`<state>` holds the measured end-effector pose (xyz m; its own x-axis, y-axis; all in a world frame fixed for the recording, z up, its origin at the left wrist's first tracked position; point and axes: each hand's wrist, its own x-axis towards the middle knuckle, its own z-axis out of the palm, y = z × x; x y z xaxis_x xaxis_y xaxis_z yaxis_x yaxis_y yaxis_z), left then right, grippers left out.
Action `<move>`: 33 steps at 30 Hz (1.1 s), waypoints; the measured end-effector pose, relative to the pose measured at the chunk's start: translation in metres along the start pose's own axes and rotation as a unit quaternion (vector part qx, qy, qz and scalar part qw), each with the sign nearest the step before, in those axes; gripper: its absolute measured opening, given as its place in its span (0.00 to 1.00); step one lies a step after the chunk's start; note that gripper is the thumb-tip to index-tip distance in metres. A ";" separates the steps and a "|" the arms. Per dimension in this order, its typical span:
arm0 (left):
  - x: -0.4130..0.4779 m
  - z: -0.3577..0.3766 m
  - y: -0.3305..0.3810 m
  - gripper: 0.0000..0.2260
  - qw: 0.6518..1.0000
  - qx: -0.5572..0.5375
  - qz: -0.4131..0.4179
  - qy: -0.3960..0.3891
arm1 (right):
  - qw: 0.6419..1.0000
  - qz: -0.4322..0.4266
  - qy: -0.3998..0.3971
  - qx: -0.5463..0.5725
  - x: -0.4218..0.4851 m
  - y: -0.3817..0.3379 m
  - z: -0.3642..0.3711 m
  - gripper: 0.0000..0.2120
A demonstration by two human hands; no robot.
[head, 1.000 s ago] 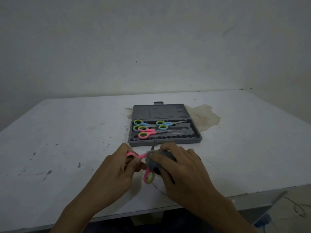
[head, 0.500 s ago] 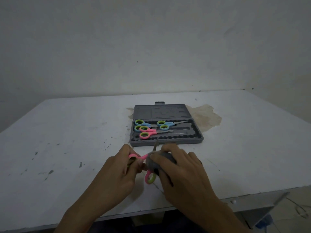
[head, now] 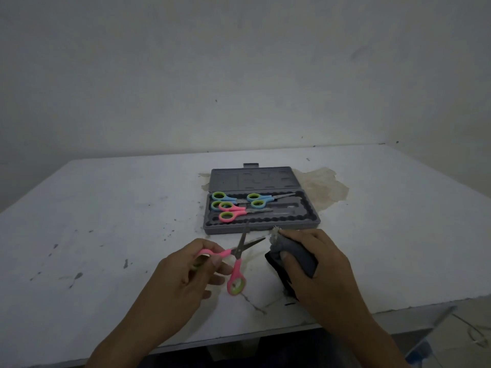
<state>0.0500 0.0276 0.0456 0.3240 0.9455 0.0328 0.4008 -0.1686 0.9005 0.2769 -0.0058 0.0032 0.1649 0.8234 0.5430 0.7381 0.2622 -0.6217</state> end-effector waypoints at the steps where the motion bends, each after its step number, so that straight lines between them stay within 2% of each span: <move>1: -0.001 0.000 0.000 0.08 1.000 0.001 0.008 -0.009 | 1.000 -0.002 -0.012 0.006 0.001 -0.001 0.000 0.19; 6: -0.008 0.000 -0.003 0.14 0.998 0.021 0.047 -0.035 | 0.998 -0.044 -0.040 -0.002 -0.005 -0.001 -0.006 0.18; 9: -0.010 0.001 -0.006 0.17 0.998 0.009 0.026 -0.053 | 0.998 -0.053 -0.040 0.017 -0.009 0.001 -0.012 0.17; 13: -0.008 0.003 -0.009 0.18 0.999 0.014 0.006 -0.038 | 0.996 -0.063 -0.052 0.036 -0.006 0.002 -0.015 0.17; 17: -0.006 0.007 -0.002 0.09 0.995 0.084 0.039 -0.032 | 0.996 -0.047 -0.053 0.050 -0.004 0.008 -0.015 0.16; 20: -0.002 0.008 -0.007 0.09 0.993 0.108 0.057 0.006 | 0.995 -0.046 -0.060 0.059 -0.006 0.013 -0.015 0.16; 24: -0.002 0.009 -0.013 0.11 0.997 0.061 0.044 0.010 | 0.994 -0.046 -0.080 0.053 -0.006 0.019 -0.018 0.15; 29: -0.001 0.014 -0.012 0.19 0.999 -0.002 0.037 -0.007 | 0.992 -0.066 -0.102 0.031 -0.005 0.018 -0.020 0.15; 33: -0.001 0.017 -0.012 0.24 0.999 0.001 0.048 -0.004 | 0.992 -0.084 -0.063 -0.065 -0.005 0.011 -0.025 0.16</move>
<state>0.0590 0.0242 0.0275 0.3673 0.9229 0.1159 0.3698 -0.2593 0.8922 0.3004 -0.0196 0.0074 -0.0437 0.8322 0.5527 0.8281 0.3397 -0.4460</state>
